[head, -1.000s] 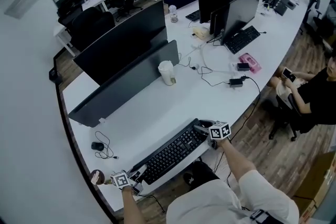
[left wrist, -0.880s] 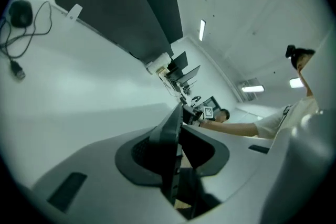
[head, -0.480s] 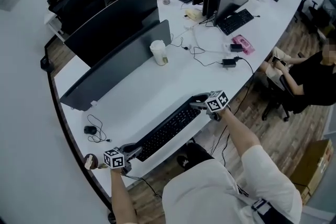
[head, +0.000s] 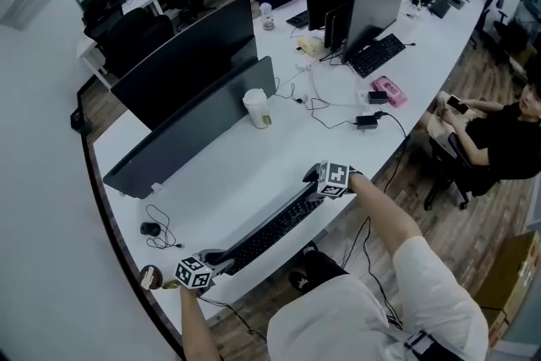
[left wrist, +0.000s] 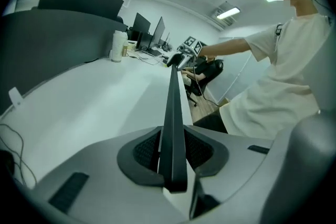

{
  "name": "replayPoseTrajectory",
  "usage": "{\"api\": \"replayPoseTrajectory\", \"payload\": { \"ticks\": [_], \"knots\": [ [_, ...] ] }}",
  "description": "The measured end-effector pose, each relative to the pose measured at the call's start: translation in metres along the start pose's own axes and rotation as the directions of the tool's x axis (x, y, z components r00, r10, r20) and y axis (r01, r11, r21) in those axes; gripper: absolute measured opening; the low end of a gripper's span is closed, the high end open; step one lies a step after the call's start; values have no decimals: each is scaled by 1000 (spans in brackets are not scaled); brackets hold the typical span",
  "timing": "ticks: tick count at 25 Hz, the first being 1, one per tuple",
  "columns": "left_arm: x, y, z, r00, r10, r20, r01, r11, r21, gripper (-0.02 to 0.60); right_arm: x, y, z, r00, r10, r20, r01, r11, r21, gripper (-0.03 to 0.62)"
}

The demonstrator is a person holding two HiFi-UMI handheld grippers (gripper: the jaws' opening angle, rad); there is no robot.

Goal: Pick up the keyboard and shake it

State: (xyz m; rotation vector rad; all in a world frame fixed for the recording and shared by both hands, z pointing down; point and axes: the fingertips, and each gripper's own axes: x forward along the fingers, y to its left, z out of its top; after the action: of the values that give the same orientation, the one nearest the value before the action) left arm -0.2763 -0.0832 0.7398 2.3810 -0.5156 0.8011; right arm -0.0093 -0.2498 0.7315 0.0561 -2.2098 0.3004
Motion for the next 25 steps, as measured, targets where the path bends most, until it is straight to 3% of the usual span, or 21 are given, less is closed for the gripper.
{"api": "replayPoseTrajectory", "payload": {
  "ticks": [5, 12, 16, 21, 25],
  "knots": [
    [2, -2, -16, 989, 55, -138, -39, 993, 110, 109, 6, 13, -1, 998, -6, -67, 1, 996, -88, 245],
    [9, -2, -12, 979, 60, -194, -30, 988, 154, 110, -1, 19, -9, 993, -7, -115, -7, 993, -116, 221],
    [12, -9, -15, 954, 72, -290, -5, 974, 226, 110, -5, 25, -13, 991, -16, -134, -4, 989, -148, 209],
    [14, -19, -20, 930, 76, -358, 21, 966, 258, 110, -8, 44, -22, 976, -21, -217, -30, 973, -228, 175],
    [18, -21, -23, 888, 100, -449, 41, 955, 294, 110, -7, 49, -26, 962, -37, -272, -47, 954, -296, 152]
  ]
}}
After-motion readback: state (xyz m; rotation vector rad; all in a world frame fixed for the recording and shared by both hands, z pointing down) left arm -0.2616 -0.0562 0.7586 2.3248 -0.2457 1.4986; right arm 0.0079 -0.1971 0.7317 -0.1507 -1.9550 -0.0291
